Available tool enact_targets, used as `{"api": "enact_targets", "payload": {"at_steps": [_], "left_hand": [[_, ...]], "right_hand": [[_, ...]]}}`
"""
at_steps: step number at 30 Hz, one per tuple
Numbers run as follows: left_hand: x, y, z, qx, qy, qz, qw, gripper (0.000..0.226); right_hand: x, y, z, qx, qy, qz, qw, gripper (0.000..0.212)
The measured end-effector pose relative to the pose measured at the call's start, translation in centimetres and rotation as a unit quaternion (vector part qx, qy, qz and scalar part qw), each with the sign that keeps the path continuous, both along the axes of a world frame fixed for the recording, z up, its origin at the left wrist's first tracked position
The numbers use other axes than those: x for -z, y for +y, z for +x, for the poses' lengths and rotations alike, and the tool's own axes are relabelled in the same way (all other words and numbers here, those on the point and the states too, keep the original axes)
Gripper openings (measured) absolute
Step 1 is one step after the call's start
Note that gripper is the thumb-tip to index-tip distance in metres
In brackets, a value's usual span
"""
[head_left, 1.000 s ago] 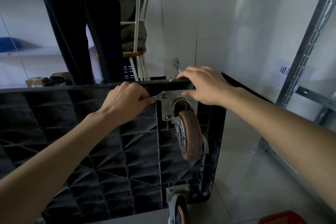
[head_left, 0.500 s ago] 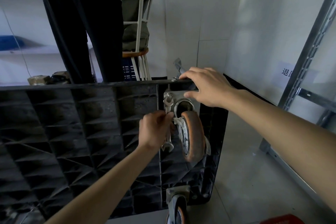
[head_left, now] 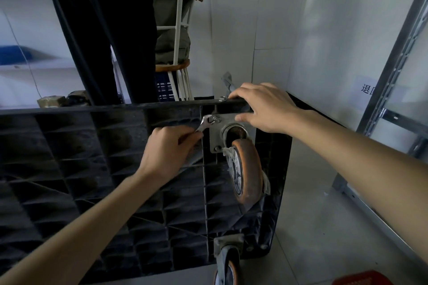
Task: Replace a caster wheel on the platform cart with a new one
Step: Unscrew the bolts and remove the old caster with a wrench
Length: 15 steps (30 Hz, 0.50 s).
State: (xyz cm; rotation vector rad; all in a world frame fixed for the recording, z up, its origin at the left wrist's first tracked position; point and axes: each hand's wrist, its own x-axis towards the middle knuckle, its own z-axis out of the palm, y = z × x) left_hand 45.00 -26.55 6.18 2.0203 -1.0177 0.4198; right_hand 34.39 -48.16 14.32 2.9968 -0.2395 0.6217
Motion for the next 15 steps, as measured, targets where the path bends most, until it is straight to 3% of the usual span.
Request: {"api": "enact_targets", "payload": {"at_steps": [15], "left_hand": [[-5.0,0.7,1.0,0.028,-0.032,0.159,0.986,0.020]], "right_hand": [[0.0,0.0,-0.1,0.000,-0.005,-0.015,1.000,0.053]]}}
